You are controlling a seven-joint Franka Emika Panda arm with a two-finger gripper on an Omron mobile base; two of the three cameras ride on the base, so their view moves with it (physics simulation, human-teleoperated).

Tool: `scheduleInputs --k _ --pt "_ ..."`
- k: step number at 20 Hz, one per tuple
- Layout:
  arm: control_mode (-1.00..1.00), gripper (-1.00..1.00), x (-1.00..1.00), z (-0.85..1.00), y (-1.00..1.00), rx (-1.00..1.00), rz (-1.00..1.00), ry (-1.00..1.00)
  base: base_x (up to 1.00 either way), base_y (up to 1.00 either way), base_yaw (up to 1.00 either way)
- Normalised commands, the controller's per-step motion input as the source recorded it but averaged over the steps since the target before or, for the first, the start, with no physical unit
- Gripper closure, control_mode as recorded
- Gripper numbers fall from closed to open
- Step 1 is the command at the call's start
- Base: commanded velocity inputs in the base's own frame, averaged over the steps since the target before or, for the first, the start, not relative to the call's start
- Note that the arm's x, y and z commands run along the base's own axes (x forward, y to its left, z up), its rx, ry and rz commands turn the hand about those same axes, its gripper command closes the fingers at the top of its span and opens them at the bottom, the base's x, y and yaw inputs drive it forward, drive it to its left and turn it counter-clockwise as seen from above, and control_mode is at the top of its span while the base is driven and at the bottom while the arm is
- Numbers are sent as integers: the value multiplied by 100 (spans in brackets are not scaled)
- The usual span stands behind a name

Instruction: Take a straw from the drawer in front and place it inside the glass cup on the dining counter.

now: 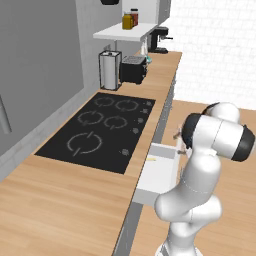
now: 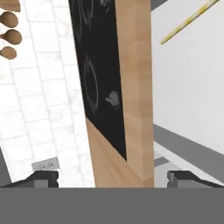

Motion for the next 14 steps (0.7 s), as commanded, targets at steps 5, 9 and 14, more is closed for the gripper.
scheduleInputs --k 5,9,14 --pt "-100 -100 23 -19 28 -23 23 0 0 0 0" --pt "-100 -100 25 -24 12 -25 30 6 0 0 0" --pt "-100 -100 8 -25 1 -21 26 9 0 0 0"
